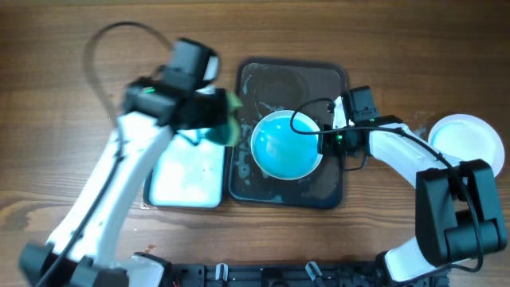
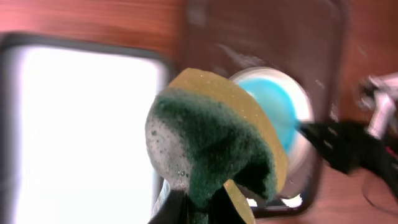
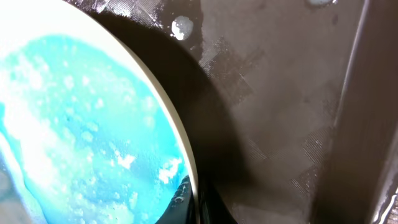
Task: Clean dirty plates on tray and stack at the side
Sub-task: 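Return the sponge to the basin with the left gripper, then lift the plate with the right gripper and tilt it over the basin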
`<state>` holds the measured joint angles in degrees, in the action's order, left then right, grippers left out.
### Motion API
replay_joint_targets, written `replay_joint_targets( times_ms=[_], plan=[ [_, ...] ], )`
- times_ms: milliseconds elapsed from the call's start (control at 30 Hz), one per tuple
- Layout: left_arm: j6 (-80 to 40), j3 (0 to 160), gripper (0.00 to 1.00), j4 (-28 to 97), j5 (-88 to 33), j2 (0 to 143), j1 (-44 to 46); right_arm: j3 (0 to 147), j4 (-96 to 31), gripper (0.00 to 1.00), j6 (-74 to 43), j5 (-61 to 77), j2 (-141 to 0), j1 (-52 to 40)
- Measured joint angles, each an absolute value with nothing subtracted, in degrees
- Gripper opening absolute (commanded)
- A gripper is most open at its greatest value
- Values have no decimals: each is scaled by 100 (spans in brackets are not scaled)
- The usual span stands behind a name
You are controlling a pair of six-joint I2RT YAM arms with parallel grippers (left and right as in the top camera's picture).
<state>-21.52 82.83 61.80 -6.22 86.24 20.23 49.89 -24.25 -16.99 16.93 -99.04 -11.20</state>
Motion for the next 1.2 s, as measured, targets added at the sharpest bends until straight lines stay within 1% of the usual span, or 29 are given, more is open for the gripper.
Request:
replay_joint_targets(
  times_ms=[100,200,233,267,300,333,367,400,500,533,567,633,700,767,800,933,1067,1200],
  plan=[
    [-2453,8136,4,6318,-163,8482,1439,4963,-2224,4,-1476,1737,-9918,-1120],
    [-2659,7271,4,5778,40,8643,1096,5002,-2429,4,-1358,1743,-9909,-1120],
    [-2698,7028,6,5647,38,8700,1059,5030,-2609,4,-1356,1704,-9880,-1120],
    [-2740,6678,14,5417,16,8764,1009,5046,-2799,4,-1352,1616,-9817,-1133],
    [-2777,6281,25,5247,-32,8840,961,5052,-3033,4,-1334,1490,-9690,-1170],
    [-2818,6119,38,5242,-99,8886,943,5076,-3192,4,-1293,1404,-9557,-1212],
    [-2816,6051,56,5240,-156,8897,934,5153,-3391,4,-1205,1269,-9312,-1315],
    [-2851,6071,66,5240,-226,8888,934,5199,-3452,4,-1173,1219,-9203,-1376],
    [-2904,6396,73,5531,-338,8761,847,5782,-3916,4,-930,722,-8578,-1931],
    [-2899,6519,77,5647,-355,8709,797,5948,-4014,4,-886,580,-8497,-2093],
    [-2908,6849,94,5854,-379,8514,635,6267,-4066,4,-770,425,-8388,-2438],
    [-2928,7260,100,6136,-414,8184,360,6582,-4018,4,-633,215,-8366,-2858],
    [-2919,7474,100,6278,-423,7975,145,6681,-3704,4,-576,-45,-8366,-3170],
    [-2930,7745,100,6410,-464,7548,-353,6748,-2989,4,-379,-318,-8368,-3653],
    [-2930,7819,100,6418,-475,7269,-602,6785,-2510,4,-172,-517,-8368,-3959],
    [-2971,7839,100,6479,-548,6637,-1105,6853,-1044,4,779,-1437,-8558,-4829],
    [-2991,7841,100,6611,-548,6287,-1533,6862,-429,4,1857,-2502,-9028,-5483],
    [-2991,7839,100,6667,-550,6276,-1592,6862,-36,4,2486,-3422,-9161,-5940]
  ],
)
